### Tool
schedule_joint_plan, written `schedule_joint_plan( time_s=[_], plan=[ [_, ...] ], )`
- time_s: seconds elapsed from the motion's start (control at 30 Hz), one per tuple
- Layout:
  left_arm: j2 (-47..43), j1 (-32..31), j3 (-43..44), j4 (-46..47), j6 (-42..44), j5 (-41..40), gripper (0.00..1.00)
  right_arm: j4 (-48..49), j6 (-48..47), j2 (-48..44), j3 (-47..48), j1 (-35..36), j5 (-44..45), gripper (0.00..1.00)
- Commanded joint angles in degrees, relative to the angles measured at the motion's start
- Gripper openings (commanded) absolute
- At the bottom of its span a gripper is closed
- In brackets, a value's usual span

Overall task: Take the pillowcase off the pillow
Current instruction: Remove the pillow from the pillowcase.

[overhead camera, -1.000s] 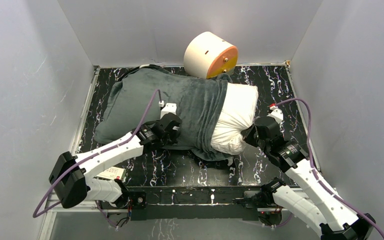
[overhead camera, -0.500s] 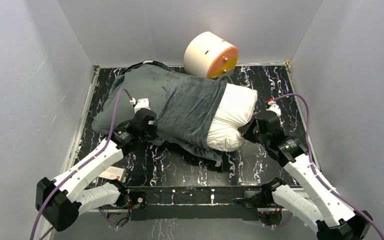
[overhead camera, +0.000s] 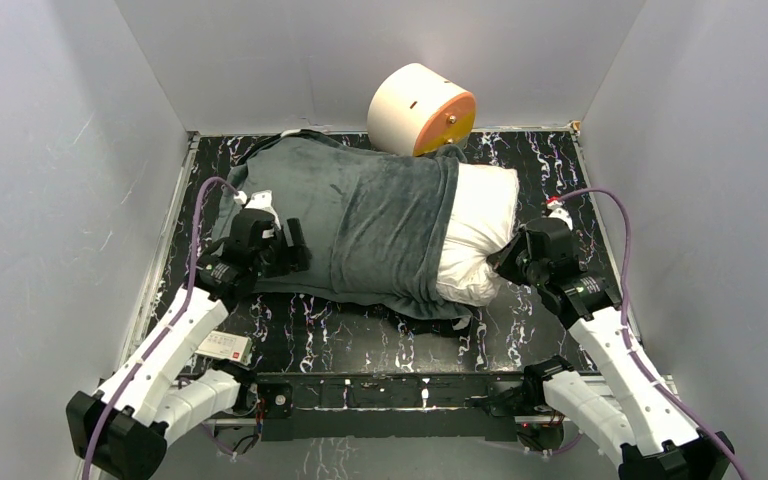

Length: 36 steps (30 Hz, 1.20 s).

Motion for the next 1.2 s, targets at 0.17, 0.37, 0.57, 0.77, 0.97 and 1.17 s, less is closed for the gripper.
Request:
schedule_joint_plan(
  time_s=[0.17, 0.37, 0.57, 0.77, 0.97, 1.17],
  plan=[
    [-5.78, -7.96, -4.83, 17.49, -14.73, 32.61, 0.88, 10.69, 3.70, 1.83, -2.78, -0.25, -9.81, 0.00],
    [-3.45, -25.34, -12.98, 30.19, -21.77, 19.05, 0.90, 13.47, 5.45, 3.10, -2.90, -0.33, -13.36, 0.00],
    [6.92, -33.26, -24.19, 56.65, -26.69, 7.92, 0.90, 13.87, 6.92, 1.78, -2.74, -0.37, -13.98, 0.00],
    [23.68, -35.07, -21.65, 76.14, -23.56, 1.12, 0.88, 11.95, 6.64, 0.59, -1.99, -0.34, -12.92, 0.00],
    [22.09, -35.08, -19.20, 63.69, -22.35, -11.98, 0.00, 8.37, 3.37, 1.57, -0.23, -0.50, -5.37, 0.00],
    [6.24, -35.08, -19.51, 20.92, -26.56, -35.52, 0.00, 4.29, -1.37, 2.75, 0.63, -7.29, 1.03, 0.00]
  ],
)
